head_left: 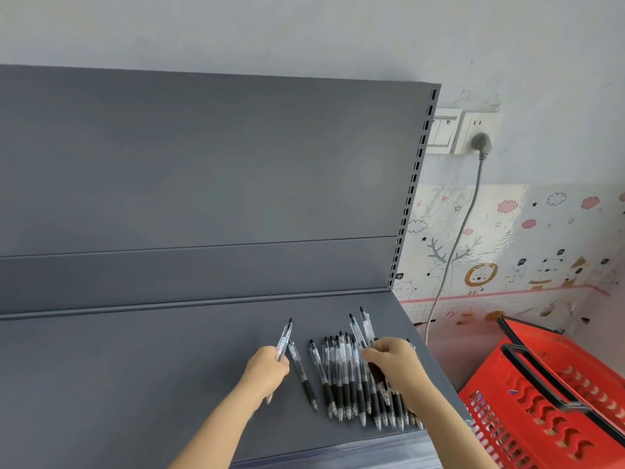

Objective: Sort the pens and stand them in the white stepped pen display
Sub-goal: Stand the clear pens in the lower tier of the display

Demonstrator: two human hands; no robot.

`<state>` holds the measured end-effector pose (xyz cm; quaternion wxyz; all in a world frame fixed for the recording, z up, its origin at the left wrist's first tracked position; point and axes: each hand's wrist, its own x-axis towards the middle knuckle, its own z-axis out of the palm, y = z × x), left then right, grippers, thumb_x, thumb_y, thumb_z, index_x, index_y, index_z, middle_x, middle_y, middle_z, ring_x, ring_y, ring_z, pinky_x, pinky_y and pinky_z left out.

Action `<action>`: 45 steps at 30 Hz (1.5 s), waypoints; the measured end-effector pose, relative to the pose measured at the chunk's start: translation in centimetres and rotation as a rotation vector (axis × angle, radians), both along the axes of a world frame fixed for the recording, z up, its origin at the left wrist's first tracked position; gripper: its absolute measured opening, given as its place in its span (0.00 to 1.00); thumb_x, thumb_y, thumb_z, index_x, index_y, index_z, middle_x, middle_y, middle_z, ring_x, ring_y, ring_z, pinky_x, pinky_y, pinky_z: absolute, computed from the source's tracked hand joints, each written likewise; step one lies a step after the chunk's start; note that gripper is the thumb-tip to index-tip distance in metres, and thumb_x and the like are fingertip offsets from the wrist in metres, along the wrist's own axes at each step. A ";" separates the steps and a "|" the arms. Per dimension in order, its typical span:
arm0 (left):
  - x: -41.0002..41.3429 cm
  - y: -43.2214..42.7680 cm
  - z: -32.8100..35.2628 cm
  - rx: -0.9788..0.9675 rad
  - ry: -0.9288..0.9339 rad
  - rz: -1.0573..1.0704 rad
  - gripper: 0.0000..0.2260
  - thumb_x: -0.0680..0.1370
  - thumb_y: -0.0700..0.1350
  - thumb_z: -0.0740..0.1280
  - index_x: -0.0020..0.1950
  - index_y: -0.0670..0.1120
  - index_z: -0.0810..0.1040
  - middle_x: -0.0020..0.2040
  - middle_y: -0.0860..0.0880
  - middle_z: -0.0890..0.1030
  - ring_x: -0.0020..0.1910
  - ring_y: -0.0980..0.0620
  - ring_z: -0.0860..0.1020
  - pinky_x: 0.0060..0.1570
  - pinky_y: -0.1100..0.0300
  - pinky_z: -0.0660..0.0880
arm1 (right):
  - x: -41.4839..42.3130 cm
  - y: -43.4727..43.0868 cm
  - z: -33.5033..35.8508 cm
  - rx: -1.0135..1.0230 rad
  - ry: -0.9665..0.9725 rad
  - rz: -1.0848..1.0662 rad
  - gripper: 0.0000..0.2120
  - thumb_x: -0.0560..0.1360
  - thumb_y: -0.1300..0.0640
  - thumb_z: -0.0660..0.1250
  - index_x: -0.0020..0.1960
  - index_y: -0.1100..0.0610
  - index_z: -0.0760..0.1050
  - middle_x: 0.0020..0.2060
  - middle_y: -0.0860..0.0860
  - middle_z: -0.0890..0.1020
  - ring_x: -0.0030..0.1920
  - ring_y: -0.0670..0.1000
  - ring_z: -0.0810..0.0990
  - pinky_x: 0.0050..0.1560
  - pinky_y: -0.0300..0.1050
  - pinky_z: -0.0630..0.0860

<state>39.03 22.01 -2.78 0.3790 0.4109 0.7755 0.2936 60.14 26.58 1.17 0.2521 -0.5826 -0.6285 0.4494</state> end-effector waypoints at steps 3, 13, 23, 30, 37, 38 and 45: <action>0.1 -1.3 1.2 0.032 -0.098 -0.011 0.07 0.74 0.35 0.58 0.38 0.44 0.70 0.34 0.48 0.74 0.30 0.51 0.71 0.32 0.64 0.67 | -0.5 -0.6 0.6 -0.105 0.167 0.024 0.13 0.75 0.63 0.65 0.33 0.59 0.67 0.20 0.47 0.65 0.18 0.45 0.62 0.20 0.33 0.59; -3.8 -8.0 4.0 0.159 -0.405 0.200 0.11 0.78 0.31 0.55 0.55 0.42 0.71 0.34 0.43 0.75 0.26 0.50 0.72 0.31 0.57 0.75 | -6.4 -2.3 0.4 -0.259 0.372 0.199 0.11 0.76 0.61 0.64 0.37 0.57 0.67 0.28 0.51 0.64 0.25 0.46 0.60 0.23 0.35 0.58; -13.4 -18.4 6.4 0.342 -0.365 0.408 0.07 0.81 0.42 0.57 0.52 0.44 0.73 0.30 0.47 0.74 0.26 0.52 0.71 0.30 0.59 0.72 | -19.5 -9.5 2.7 -0.268 0.391 0.425 0.10 0.77 0.61 0.63 0.37 0.56 0.69 0.25 0.47 0.72 0.24 0.46 0.64 0.38 0.44 0.67; -23.7 -29.1 6.8 0.402 -0.309 0.462 0.07 0.81 0.37 0.57 0.50 0.41 0.75 0.34 0.46 0.75 0.27 0.51 0.71 0.29 0.61 0.71 | -31.0 -18.5 4.1 -0.260 0.410 0.520 0.12 0.77 0.63 0.62 0.36 0.57 0.67 0.27 0.50 0.71 0.24 0.46 0.60 0.26 0.37 0.57; -33.4 -36.5 7.6 0.405 -0.271 0.447 0.09 0.80 0.36 0.56 0.51 0.44 0.75 0.28 0.49 0.71 0.24 0.54 0.68 0.25 0.64 0.68 | -41.4 -25.9 5.4 -0.233 0.417 0.566 0.13 0.76 0.63 0.64 0.33 0.57 0.68 0.27 0.52 0.67 0.26 0.48 0.63 0.26 0.38 0.60; -34.4 -37.1 7.7 0.404 -0.265 0.438 0.08 0.80 0.37 0.56 0.50 0.43 0.75 0.27 0.49 0.71 0.24 0.54 0.68 0.25 0.64 0.67 | -42.7 -26.6 5.5 -0.233 0.416 0.577 0.13 0.76 0.63 0.64 0.33 0.58 0.68 0.27 0.51 0.67 0.26 0.48 0.63 0.26 0.38 0.60; -40.9 -38.1 8.5 0.414 -0.287 0.394 0.07 0.80 0.38 0.58 0.43 0.43 0.72 0.28 0.51 0.73 0.24 0.55 0.68 0.27 0.65 0.68 | -51.1 -28.9 6.3 -0.240 0.405 0.684 0.10 0.75 0.64 0.66 0.37 0.59 0.67 0.26 0.50 0.69 0.26 0.48 0.65 0.25 0.38 0.63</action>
